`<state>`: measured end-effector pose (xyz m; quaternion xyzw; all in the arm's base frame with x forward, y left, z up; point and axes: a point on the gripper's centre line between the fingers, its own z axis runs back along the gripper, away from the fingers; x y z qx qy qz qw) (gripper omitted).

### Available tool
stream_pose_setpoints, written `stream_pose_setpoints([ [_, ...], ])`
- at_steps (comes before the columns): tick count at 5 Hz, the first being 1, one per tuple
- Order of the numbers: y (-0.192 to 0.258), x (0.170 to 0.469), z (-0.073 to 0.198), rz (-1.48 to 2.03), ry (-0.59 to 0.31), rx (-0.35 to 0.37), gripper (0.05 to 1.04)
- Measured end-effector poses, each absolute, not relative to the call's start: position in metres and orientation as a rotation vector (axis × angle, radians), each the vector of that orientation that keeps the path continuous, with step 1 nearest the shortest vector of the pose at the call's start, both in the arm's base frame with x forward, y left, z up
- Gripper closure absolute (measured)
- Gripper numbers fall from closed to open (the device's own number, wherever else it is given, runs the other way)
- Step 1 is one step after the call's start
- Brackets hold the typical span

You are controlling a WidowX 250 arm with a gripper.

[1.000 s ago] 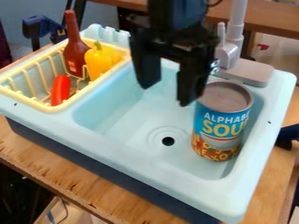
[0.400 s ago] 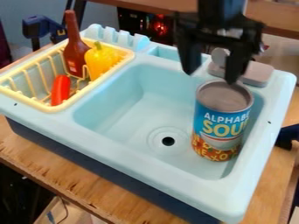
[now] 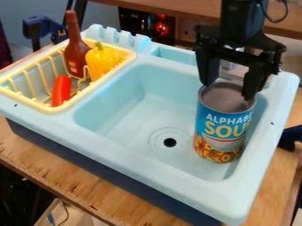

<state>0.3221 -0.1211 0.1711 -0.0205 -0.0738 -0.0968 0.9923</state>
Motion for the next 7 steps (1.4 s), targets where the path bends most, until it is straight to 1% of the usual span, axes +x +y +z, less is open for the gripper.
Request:
stream_pose_setpoints([
  [3,-0.120,0.338,0.186,-0.138,-0.173,0.044,0.083],
  [4,-0.122,0.346,0.180,-0.125,-0.162,0.045,0.083],
  [5,-0.124,0.350,0.178,-0.102,-0.192,0.033,0.083],
  [6,-0.124,0.351,0.162,-0.080,-0.162,0.049,0.083],
  [7,-0.122,0.350,0.157,-0.068,-0.158,0.059,0.083],
])
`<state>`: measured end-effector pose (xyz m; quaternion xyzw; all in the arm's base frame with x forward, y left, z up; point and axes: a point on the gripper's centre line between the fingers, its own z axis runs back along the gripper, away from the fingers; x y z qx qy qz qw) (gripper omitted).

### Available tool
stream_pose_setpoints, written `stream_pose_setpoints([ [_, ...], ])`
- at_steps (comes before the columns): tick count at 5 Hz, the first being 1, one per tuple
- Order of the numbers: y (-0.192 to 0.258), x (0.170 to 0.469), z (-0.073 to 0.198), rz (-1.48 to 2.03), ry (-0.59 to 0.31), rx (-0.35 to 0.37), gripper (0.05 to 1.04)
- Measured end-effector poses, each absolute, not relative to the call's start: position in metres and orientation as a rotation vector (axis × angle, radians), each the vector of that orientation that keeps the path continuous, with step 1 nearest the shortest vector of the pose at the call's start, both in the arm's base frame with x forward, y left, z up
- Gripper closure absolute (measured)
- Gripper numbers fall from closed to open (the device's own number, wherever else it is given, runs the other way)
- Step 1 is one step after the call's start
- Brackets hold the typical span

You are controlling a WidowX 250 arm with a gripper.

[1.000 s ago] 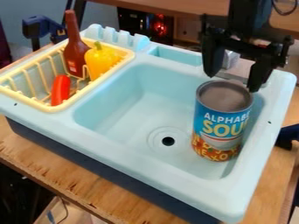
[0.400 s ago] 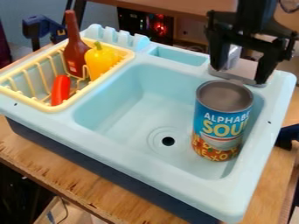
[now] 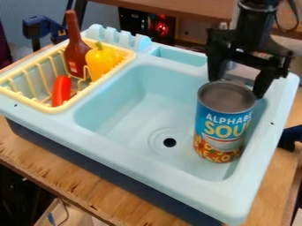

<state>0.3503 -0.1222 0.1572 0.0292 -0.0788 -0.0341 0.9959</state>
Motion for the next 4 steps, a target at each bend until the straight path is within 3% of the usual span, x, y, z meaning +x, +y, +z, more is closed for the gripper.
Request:
stream_pose_setpoints([
  [2,-0.117,0.338,0.141,-0.063,-0.092,0.082,0.083],
  [4,-0.114,0.304,0.149,-0.076,-0.022,0.042,0.083],
])
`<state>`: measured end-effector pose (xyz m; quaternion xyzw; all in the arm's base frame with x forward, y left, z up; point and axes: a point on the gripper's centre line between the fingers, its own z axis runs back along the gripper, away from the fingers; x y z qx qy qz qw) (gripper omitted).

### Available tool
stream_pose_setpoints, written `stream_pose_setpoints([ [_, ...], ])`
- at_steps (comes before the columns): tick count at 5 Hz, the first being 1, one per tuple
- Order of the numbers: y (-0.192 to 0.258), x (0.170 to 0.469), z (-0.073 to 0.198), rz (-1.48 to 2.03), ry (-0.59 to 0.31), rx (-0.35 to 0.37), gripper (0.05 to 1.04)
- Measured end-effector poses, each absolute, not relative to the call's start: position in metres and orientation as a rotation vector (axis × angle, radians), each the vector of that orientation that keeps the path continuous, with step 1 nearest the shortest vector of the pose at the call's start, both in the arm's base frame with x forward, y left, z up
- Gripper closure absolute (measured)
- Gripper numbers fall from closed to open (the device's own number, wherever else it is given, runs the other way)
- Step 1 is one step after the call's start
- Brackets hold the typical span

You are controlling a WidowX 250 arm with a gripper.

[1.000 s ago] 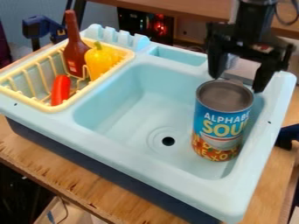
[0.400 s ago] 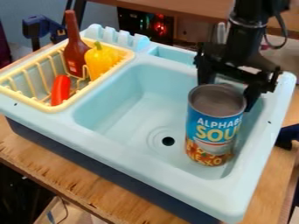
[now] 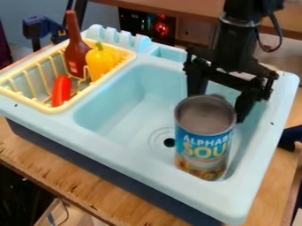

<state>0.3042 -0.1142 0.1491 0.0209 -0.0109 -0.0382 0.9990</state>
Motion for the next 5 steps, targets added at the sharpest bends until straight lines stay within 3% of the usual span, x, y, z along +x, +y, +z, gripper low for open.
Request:
stream_pose_setpoints([
  [1,-0.114,0.286,0.143,-0.082,0.033,0.017,0.083],
  [2,-0.113,0.285,0.141,-0.068,0.063,-0.048,0.083],
  [3,-0.106,0.285,0.140,-0.035,0.085,-0.069,0.083],
  [5,-0.092,0.303,0.170,-0.038,0.047,-0.102,0.083],
])
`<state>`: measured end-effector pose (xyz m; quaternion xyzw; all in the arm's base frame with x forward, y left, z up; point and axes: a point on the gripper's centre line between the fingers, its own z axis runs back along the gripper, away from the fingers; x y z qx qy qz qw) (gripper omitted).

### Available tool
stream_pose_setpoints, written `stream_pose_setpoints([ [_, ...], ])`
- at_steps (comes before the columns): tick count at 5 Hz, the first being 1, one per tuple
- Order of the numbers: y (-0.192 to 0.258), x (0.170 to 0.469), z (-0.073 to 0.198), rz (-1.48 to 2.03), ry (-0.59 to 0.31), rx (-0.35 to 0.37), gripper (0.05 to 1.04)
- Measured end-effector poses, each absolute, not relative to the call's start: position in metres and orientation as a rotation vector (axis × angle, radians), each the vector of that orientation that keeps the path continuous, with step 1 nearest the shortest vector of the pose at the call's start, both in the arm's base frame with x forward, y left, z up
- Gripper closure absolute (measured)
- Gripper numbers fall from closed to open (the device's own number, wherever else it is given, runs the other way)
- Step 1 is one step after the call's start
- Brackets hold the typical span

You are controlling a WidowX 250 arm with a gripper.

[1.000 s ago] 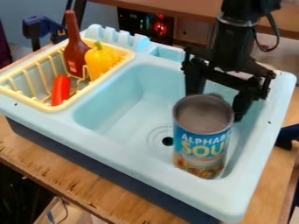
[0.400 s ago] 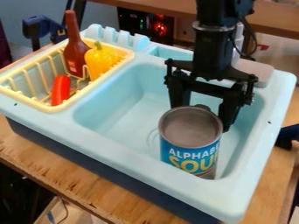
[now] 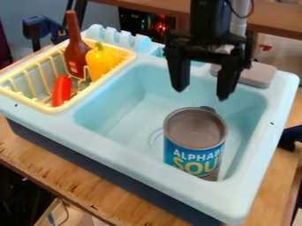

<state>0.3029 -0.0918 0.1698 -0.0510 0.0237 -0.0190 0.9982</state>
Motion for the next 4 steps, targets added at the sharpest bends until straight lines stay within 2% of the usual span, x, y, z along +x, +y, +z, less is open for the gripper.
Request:
stream_pose_setpoints([
  [2,-0.083,0.286,0.209,-0.046,-0.043,-0.011,0.083],
  [3,-0.092,0.266,0.210,-0.076,0.039,0.059,0.083],
  [4,-0.101,0.262,0.211,-0.118,0.174,-0.007,0.083],
])
